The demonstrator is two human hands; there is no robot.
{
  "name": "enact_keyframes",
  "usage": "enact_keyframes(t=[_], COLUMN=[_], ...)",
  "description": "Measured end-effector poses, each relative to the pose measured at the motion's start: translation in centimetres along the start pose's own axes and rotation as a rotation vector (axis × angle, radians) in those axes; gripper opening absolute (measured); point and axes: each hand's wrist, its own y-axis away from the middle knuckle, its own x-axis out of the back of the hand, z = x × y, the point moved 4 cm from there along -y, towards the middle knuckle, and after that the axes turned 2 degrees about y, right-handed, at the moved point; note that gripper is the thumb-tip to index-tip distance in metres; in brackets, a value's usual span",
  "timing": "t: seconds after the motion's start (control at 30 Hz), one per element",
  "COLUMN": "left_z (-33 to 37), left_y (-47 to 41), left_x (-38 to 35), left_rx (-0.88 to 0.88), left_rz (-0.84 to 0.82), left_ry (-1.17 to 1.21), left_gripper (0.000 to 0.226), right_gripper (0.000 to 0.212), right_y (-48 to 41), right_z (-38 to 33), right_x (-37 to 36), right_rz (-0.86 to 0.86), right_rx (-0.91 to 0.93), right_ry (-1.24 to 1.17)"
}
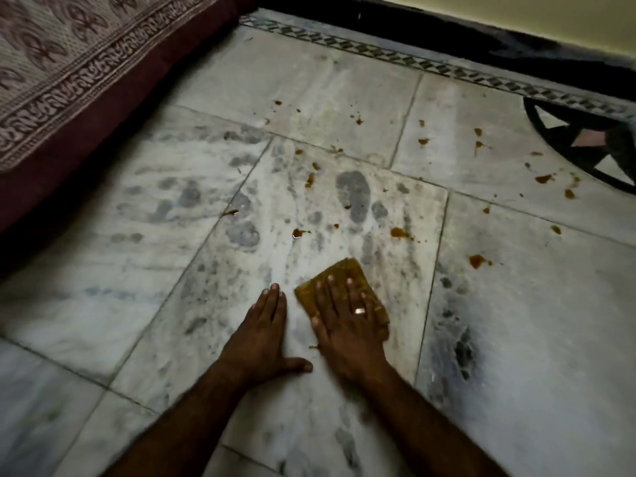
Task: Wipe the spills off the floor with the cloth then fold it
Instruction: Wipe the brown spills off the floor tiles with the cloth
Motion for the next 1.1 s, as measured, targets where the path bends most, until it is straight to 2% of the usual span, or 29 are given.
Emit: enact_keyframes(t=[0.07, 0.13, 0.27, 0.37, 0.5, 0.57, 0.67, 0.77, 0.8, 0.93, 0.97, 1.1], left_z=[-1.1, -1.8, -3.5, -4.8, -6.4, -7.3, -8.3, -8.7, -8.7, -9.0, -9.1, -9.2], left_y=[0.7, 1.0, 1.0, 0.4, 0.1, 0.2, 0.5, 0.3, 0.2, 0.4, 0.3, 0.1], left_x=[0.3, 0.5, 1.5, 2.2, 3.1, 3.5, 3.6, 3.3, 3.2, 3.1, 3.2, 2.9], left_rx=[0.004, -0.003, 0.042, 0.087, 0.131, 0.143, 0.154, 0.144, 0.140, 0.145, 0.141, 0.154], left_rz=[0.030, 0.043, 0.069, 0.081, 0.077, 0.070, 0.062, 0.078, 0.077, 0.089, 0.085, 0.081], left_ry=[-0.004, -0.021, -0.016, 0.000, 0.023, 0.039, 0.064, 0.075, 0.078, 0.102, 0.113, 0.151], left_gripper=[0.142, 0.141, 0.141, 0.144, 0.146, 0.146, 0.145, 0.145, 0.145, 0.148, 0.149, 0.150], right_gripper=[0.063, 0.063, 0.064, 0.067, 0.063, 0.062, 0.061, 0.066, 0.067, 0.063, 0.063, 0.068], right_y=[3.4, 5.2, -1.3, -5.5, -0.7, 0.9, -2.2, -7.8, -8.5, -6.0, -5.8, -11.1], right_z=[-0.1, 1.5, 3.6, 0.1, -3.7, -2.6, -1.1, -3.4, -4.5, -5.5, -4.7, -2.9], right_x=[-0.2, 0.1, 0.8, 0.2, -0.9, -0.5, 0.1, -0.3, -0.6, -0.5, -0.2, 0.4], right_rz=[0.026, 0.014, 0.048, 0.054, 0.076, 0.061, 0.083, 0.083, 0.075, 0.042, 0.051, 0.057], right_rx=[0.111, 0.128, -0.030, -0.104, 0.224, 0.285, 0.124, -0.034, -0.029, 0.187, 0.185, -0.050], right_ry=[0.026, 0.061, 0.058, 0.024, 0.121, 0.114, 0.090, 0.041, 0.039, 0.091, 0.099, 0.044])
